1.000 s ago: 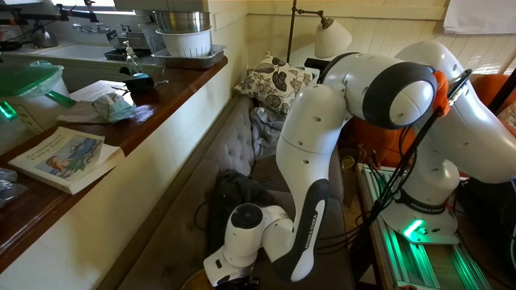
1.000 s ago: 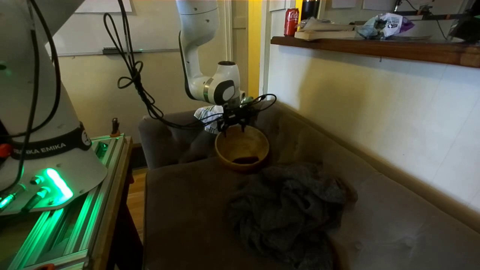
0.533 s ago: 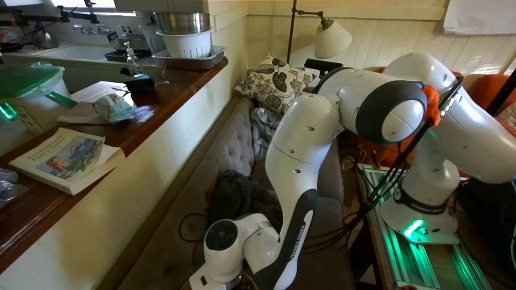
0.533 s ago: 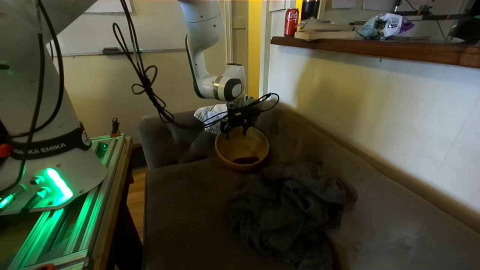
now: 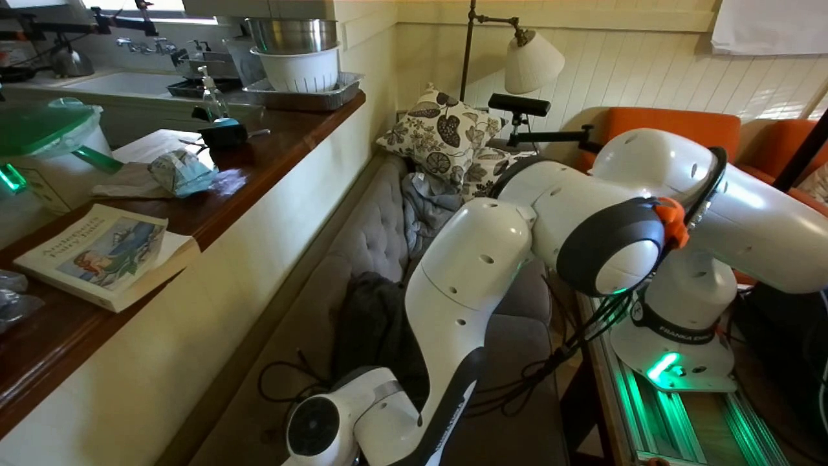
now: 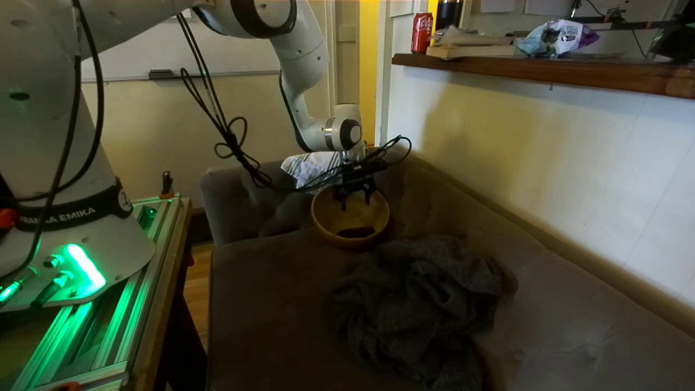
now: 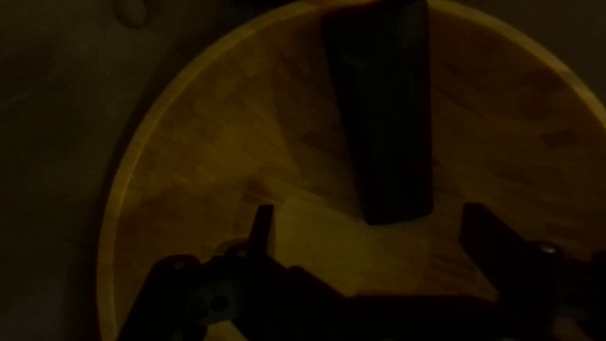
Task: Remove the black remote from the wooden bowl and put it on the wooden top counter
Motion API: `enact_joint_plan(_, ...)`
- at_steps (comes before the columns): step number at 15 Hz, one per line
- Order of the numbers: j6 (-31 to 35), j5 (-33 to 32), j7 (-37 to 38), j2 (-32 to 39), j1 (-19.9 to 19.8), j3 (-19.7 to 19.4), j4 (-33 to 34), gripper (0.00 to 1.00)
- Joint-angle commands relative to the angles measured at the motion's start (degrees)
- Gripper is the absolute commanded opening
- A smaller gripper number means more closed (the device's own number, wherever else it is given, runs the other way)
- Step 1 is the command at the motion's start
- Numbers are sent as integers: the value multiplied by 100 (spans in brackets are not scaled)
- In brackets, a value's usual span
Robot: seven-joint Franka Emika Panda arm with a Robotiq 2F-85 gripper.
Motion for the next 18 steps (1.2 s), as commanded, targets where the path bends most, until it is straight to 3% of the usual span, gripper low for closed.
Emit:
enact_joint_plan(1, -942, -277, 139, 777, 123, -124, 1190, 100)
enact_joint_plan(10, -2756, -419, -331, 1726, 107, -127, 2765, 100)
enact_joint_plan(18, -2849, -272, -980, 2242, -90, -12, 3388, 100)
